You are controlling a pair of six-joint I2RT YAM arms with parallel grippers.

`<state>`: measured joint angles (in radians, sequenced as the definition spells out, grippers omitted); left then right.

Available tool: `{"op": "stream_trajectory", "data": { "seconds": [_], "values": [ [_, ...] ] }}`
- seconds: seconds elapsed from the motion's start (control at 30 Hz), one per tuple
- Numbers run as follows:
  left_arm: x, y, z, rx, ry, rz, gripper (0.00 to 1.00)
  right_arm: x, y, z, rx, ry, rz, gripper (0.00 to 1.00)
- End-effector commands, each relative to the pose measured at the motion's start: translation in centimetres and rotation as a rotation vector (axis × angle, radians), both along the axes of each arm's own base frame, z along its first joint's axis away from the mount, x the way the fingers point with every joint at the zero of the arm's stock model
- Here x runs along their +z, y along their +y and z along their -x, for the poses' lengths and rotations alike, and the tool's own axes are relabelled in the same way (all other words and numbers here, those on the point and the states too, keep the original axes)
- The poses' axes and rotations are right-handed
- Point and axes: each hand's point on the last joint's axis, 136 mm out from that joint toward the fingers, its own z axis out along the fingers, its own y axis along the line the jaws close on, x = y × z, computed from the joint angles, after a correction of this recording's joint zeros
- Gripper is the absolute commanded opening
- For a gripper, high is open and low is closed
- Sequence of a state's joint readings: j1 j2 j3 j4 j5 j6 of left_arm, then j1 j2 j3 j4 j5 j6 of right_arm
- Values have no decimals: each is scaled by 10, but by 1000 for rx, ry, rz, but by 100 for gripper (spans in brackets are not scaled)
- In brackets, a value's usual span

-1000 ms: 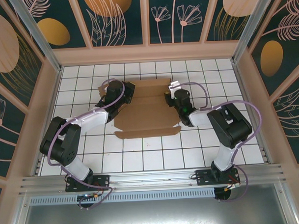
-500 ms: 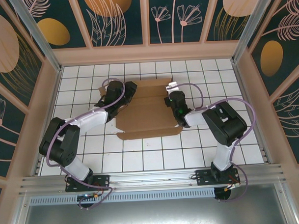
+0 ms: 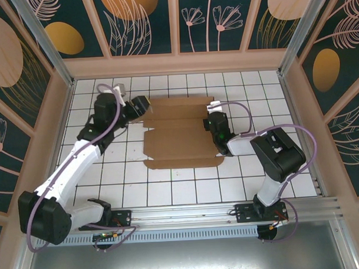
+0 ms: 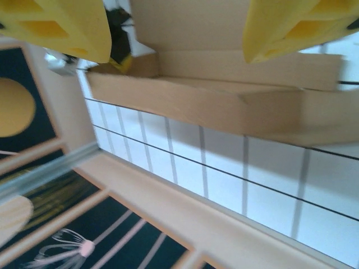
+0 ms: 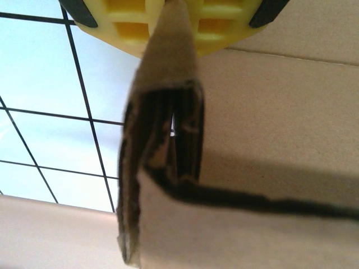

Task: Fold the paper box

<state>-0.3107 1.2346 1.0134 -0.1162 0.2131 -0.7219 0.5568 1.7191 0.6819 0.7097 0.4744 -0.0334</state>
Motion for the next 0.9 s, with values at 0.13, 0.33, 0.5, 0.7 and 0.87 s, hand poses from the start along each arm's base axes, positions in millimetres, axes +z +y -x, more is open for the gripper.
{"op": "stream_trajectory", "data": {
  "seconds": [0.13,0.33,0.5,0.7,0.87],
  "values": [
    [-45,-10,-26,-86,140,-114,67,-4,-7,9,-18,12,-43,0],
    [-66,-24,-46,-114,162,-64,65,-8,-6,13,0,23,-45,0],
    [-77,-30,-50,-124,154,-18,64,-12,-2,14,21,36,-47,0],
    [-84,-43,-47,-165,136,88,59,-16,5,14,48,54,-58,0],
    [-93,-46,-44,-171,132,149,44,-16,7,14,48,66,-75,0]
  ]
}}
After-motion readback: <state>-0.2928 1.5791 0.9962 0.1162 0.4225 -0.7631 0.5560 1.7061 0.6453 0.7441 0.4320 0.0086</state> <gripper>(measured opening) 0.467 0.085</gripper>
